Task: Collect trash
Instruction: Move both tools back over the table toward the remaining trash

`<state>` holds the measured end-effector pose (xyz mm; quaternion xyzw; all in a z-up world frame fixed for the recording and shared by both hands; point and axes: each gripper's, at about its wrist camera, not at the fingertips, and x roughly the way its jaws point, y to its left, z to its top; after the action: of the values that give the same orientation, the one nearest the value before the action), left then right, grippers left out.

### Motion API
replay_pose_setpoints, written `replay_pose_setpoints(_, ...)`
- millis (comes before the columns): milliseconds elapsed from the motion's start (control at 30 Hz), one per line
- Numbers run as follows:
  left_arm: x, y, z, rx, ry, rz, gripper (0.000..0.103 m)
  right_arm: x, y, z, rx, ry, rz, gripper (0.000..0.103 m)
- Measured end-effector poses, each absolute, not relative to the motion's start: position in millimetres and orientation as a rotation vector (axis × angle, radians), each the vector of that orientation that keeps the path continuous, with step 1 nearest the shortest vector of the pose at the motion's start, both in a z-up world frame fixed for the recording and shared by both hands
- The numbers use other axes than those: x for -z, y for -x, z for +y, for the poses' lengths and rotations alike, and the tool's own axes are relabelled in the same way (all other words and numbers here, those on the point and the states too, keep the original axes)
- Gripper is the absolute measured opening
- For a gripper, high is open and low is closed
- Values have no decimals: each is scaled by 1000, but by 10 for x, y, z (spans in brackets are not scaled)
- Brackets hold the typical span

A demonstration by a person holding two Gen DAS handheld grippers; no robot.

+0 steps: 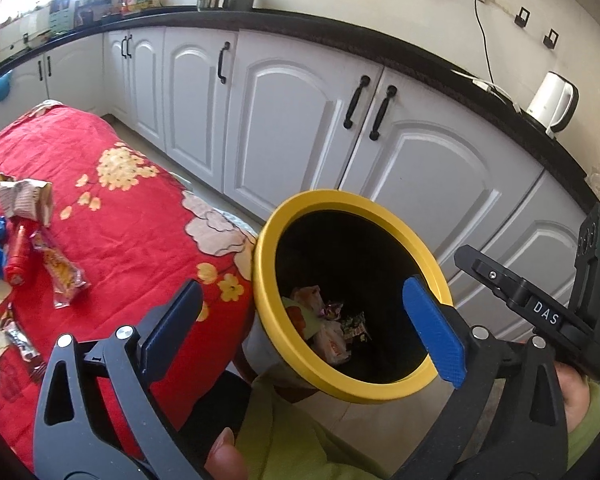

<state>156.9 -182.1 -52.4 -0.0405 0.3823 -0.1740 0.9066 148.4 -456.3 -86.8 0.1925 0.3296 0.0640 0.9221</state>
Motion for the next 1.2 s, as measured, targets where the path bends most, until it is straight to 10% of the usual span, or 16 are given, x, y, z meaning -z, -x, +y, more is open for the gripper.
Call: replay_pose_setpoints(1200, 91, -1351, -865, 187, 199, 632, 92, 332, -1421, -3679, -278, -223, 611, 78)
